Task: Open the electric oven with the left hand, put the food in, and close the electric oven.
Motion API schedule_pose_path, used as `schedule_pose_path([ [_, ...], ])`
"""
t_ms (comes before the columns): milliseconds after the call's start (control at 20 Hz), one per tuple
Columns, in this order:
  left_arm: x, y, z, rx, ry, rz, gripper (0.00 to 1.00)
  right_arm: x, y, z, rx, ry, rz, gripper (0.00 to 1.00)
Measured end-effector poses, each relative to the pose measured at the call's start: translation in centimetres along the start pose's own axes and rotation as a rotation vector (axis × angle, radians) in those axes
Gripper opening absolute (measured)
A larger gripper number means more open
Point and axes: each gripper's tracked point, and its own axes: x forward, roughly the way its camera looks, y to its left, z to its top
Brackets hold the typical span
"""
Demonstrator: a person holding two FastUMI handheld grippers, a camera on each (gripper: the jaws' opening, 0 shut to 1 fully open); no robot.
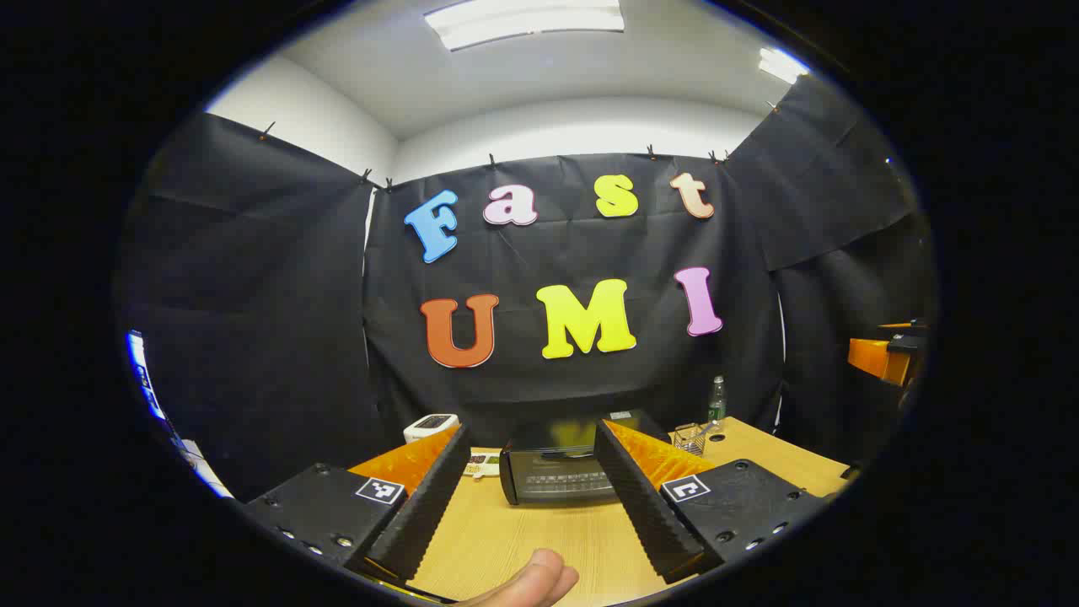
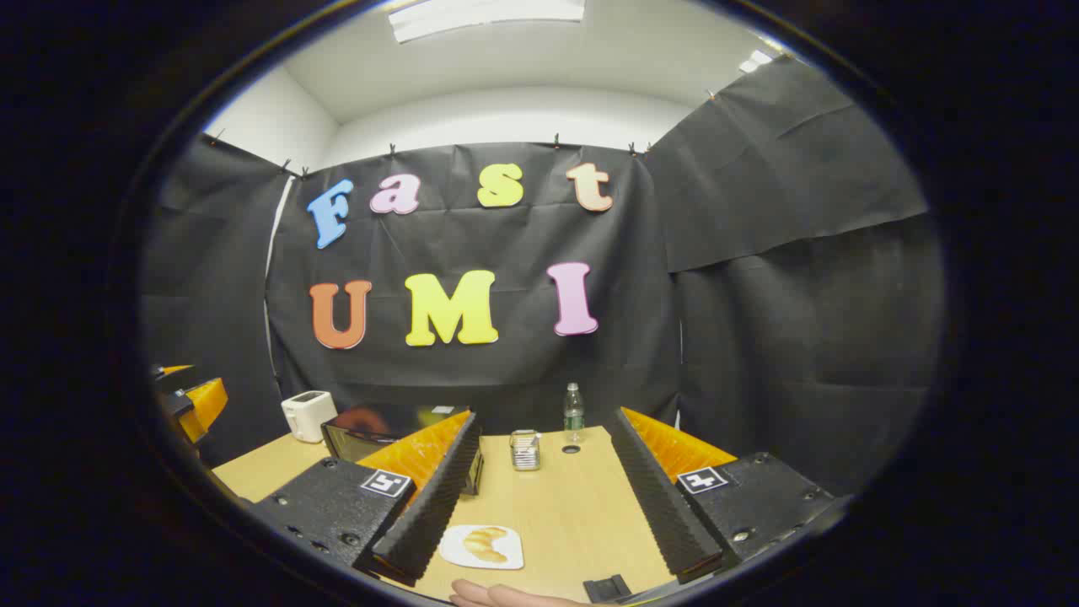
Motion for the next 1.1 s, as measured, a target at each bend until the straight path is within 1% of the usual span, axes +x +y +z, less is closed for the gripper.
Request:
schedule_pose_path([
  [150, -0.1, -0.1, -0.4, -0.019, 0.016, -0.006, 0.89, -0.2, 0.0, 0.0, -0.005, 0.003, 0.002, 0.96],
  [200, 0.0, 0.0, -0.6, -0.024, 0.023, -0.004, 0.95, -0.3, 0.0, -0.1, -0.005, 0.004, 0.003, 0.96],
  [500, 1.1, 0.8, -1.5, -0.057, 0.052, 0.008, 0.95, -0.9, 0.7, -0.1, -0.011, -0.009, 0.023, 0.96],
  [600, 1.5, 0.8, -1.4, -0.066, 0.057, -0.003, 0.95, -0.8, 0.7, 0.0, -0.012, -0.016, 0.027, 0.96],
  [700, 2.3, 0.5, -1.6, -0.072, 0.075, -0.019, 0.95, -0.8, 0.7, 0.0, -0.012, -0.018, 0.027, 0.96],
  [800, 3.6, -0.4, -1.7, -0.102, 0.097, -0.055, 0.95, -0.6, 0.8, -0.3, -0.006, -0.016, 0.030, 0.96],
  [900, 5.5, -1.5, -2.2, -0.111, 0.128, -0.101, 0.95, -0.7, 0.9, -0.6, 0.005, -0.007, 0.033, 0.96],
  [1050, 9.3, -2.3, -3.8, -0.140, 0.195, -0.143, 0.95, -0.6, 0.8, -0.2, 0.006, -0.017, 0.039, 0.96],
  [1100, 10.6, -2.7, -4.6, -0.152, 0.219, -0.153, 0.89, -0.7, 0.8, -0.4, 0.006, -0.022, 0.045, 0.96],
])
